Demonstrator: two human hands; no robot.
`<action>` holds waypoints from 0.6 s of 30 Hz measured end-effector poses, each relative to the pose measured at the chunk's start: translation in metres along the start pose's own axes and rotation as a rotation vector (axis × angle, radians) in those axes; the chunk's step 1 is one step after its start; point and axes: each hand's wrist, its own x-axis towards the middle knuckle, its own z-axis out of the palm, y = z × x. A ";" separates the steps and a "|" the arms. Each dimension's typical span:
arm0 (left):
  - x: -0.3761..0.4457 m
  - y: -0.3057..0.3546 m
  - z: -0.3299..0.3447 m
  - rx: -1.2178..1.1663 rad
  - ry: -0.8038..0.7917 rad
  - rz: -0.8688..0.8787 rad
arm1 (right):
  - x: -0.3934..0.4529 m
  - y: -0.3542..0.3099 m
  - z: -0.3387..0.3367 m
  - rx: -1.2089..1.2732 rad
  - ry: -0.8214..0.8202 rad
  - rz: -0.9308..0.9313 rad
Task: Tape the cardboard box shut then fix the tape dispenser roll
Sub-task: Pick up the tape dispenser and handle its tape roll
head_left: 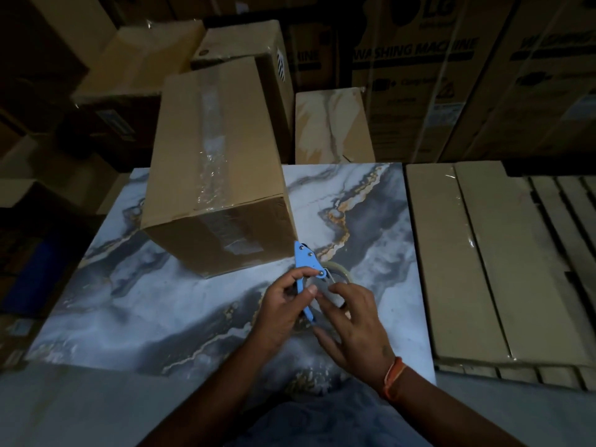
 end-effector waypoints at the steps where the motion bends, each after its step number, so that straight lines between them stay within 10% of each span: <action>1: 0.000 0.004 -0.005 0.009 -0.001 0.025 | 0.002 -0.003 -0.006 0.059 -0.011 -0.008; 8: 0.003 0.013 -0.031 0.167 -0.076 0.180 | 0.048 -0.009 -0.036 0.325 0.127 0.377; 18: 0.004 0.024 -0.043 0.296 -0.197 0.221 | 0.095 0.005 -0.038 0.612 -0.229 0.639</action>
